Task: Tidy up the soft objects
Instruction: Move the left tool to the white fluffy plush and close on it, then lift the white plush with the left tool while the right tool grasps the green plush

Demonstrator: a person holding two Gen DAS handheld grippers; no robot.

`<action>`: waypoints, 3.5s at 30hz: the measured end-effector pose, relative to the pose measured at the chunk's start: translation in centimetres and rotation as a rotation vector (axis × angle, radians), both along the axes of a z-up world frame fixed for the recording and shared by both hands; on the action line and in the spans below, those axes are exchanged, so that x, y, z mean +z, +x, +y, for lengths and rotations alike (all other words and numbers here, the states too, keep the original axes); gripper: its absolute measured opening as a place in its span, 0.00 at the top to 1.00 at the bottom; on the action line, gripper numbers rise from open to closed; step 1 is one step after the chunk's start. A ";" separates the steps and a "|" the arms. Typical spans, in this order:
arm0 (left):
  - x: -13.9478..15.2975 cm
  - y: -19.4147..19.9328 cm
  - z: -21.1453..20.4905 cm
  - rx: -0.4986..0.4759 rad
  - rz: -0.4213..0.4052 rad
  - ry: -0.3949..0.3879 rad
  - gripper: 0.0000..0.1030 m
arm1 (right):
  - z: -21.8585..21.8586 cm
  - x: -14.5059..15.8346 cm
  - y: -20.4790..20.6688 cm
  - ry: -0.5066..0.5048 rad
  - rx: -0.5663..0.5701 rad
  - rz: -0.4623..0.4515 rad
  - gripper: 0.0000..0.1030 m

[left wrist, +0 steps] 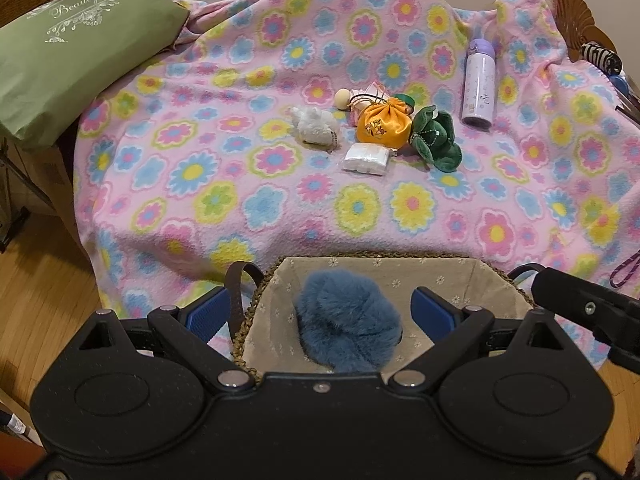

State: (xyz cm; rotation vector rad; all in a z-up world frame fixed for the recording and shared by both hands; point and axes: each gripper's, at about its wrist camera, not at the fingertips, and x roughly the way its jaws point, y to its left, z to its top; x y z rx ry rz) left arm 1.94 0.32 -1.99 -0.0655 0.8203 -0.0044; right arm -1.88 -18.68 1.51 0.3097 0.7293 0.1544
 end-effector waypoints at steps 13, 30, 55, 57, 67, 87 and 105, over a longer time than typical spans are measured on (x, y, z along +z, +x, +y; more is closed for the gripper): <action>-0.1 0.1 0.1 0.011 0.016 0.006 0.09 | 0.0 -0.1 0.0 0.002 0.001 0.013 0.26; 0.3 1.1 1.1 0.033 -0.001 0.016 0.09 | -0.2 -0.5 1.6 -0.057 -0.004 0.023 0.24; -0.6 13.1 1.1 -0.038 0.079 0.124 0.09 | -2.4 0.1 15.0 -0.138 -0.017 0.050 0.21; -0.8 14.1 1.0 -0.043 0.083 0.127 0.09 | -2.2 -0.1 16.2 -0.145 -0.010 0.052 0.21; -1.1 19.5 1.3 -0.049 0.082 0.115 0.09 | -1.1 -1.8 22.3 -0.187 0.030 0.073 0.21; -5.0 28.6 0.6 -0.047 0.111 0.131 0.09 | 0.8 -7.9 31.6 -0.250 0.085 0.136 0.20; -7.7 32.3 1.9 -0.026 0.096 0.120 0.04 | 0.3 -11.8 35.0 -0.298 0.054 0.054 0.17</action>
